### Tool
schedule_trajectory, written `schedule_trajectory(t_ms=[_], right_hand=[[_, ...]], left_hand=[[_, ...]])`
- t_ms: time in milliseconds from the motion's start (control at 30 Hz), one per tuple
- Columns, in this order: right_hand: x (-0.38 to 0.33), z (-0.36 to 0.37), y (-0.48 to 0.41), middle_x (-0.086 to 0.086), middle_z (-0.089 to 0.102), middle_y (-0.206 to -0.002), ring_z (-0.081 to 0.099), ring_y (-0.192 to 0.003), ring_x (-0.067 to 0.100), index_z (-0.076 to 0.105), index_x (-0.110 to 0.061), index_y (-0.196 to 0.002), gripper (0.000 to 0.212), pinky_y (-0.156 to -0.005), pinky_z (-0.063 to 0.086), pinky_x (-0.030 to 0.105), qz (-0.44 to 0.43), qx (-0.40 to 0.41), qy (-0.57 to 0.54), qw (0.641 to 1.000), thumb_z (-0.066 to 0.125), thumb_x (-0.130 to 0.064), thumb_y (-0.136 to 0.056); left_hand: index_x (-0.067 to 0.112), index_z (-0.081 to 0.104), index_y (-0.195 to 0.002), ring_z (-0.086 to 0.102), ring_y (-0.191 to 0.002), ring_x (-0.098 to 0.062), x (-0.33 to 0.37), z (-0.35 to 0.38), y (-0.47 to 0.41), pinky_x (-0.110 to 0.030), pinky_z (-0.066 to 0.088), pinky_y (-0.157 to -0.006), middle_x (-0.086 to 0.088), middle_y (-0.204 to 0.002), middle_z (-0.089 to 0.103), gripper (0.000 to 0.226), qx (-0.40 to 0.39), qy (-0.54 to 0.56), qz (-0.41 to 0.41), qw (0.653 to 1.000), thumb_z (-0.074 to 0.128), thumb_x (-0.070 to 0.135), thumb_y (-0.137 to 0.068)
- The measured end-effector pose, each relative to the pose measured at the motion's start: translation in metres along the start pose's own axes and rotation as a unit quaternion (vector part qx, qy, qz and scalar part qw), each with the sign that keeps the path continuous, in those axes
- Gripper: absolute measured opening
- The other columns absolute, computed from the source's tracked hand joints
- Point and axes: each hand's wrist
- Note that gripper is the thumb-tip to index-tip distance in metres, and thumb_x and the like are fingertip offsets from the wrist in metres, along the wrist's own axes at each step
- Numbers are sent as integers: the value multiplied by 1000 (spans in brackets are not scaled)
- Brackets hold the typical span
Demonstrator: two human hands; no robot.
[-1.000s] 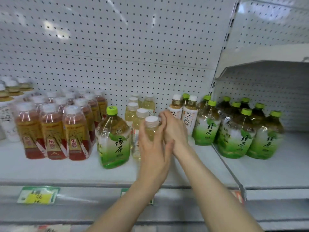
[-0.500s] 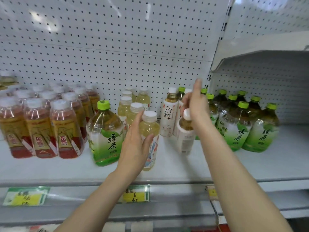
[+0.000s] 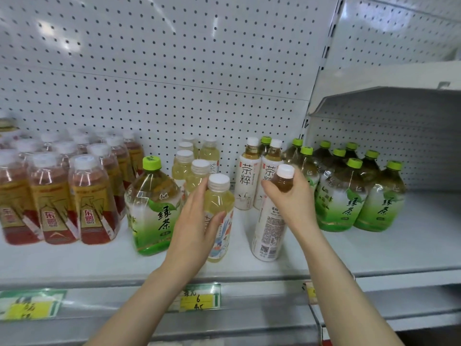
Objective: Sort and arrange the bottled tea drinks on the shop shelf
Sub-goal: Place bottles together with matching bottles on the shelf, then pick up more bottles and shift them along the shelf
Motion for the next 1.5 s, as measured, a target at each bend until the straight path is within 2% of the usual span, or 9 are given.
schedule_trajectory(t_ms=[333,467,567,667,800,1000,1233,1367,1500], right_hand=[[28,-9,-39,1,63,-103,62,-102,26,50,-16,-115,40,-86,51,42,72,45,72,994,69,-39,-87],[-4,6,-7,13,48,-135,45,-126,27,45,-9,-135,50,-105,40,40,-118,195,166,959,64,-27,-92],[-35,43,5,1,50,-130,54,-109,14,49,-18,-135,48,-98,47,37,-118,-42,81,989,63,-34,-92],[-44,83,7,-2,52,-133,57,-113,18,42,-24,-142,68,-96,48,36,-49,-261,55,962,69,-46,-83],[-37,98,-1,-3,57,-134,56,-118,17,41,-27,-140,72,-98,46,36,-59,-264,77,960,77,-42,-79],[-18,98,-17,-10,58,-113,58,-92,13,44,-25,-129,54,-81,46,31,-14,-221,104,970,72,-38,-84],[-6,94,-52,2,62,-126,63,-98,15,42,-21,-131,51,-75,54,28,77,-291,-49,952,68,-8,-88],[-10,113,-59,-8,56,-116,61,-103,16,39,-19,-140,65,-89,51,36,19,-320,20,947,73,-18,-85],[1,137,-72,4,56,-130,60,-110,24,36,-28,-143,71,-98,51,49,8,-318,71,945,71,-23,-81]], left_hand=[[24,22,-154,33,-142,-9,1,-13,8,-39,34,-115,9,-155,36,88,-6,-13,-12,1000,74,23,-84],[23,23,-154,32,-139,-5,-3,-27,21,-28,31,-113,9,-152,37,88,26,-29,-19,999,75,21,-82],[27,29,-150,35,-130,2,-6,-39,26,-20,29,-105,14,-142,41,87,42,-50,-24,998,79,22,-79],[33,33,-144,38,-123,4,-8,-50,27,-11,29,-99,18,-133,42,87,57,-51,-33,997,82,21,-74],[32,36,-143,44,-121,0,-11,-58,28,-7,31,-96,16,-130,46,87,53,-52,-39,996,84,22,-72],[29,37,-143,40,-126,1,-12,-63,26,0,23,-101,19,-134,44,83,24,-75,-42,996,82,28,-74],[34,34,-144,36,-129,5,-13,-63,25,-17,29,-109,23,-138,38,83,13,-87,-53,995,80,33,-76],[37,32,-144,33,-129,9,-15,-62,25,-11,25,-107,28,-135,35,83,9,-88,-57,994,80,34,-76],[38,31,-144,34,-130,8,-16,-62,26,-16,28,-109,31,-133,33,83,12,-87,-51,995,80,33,-77]])
Point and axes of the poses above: each hand's wrist, its own y-axis away from the middle knuckle, its own z-axis out of the palm, x = y × z
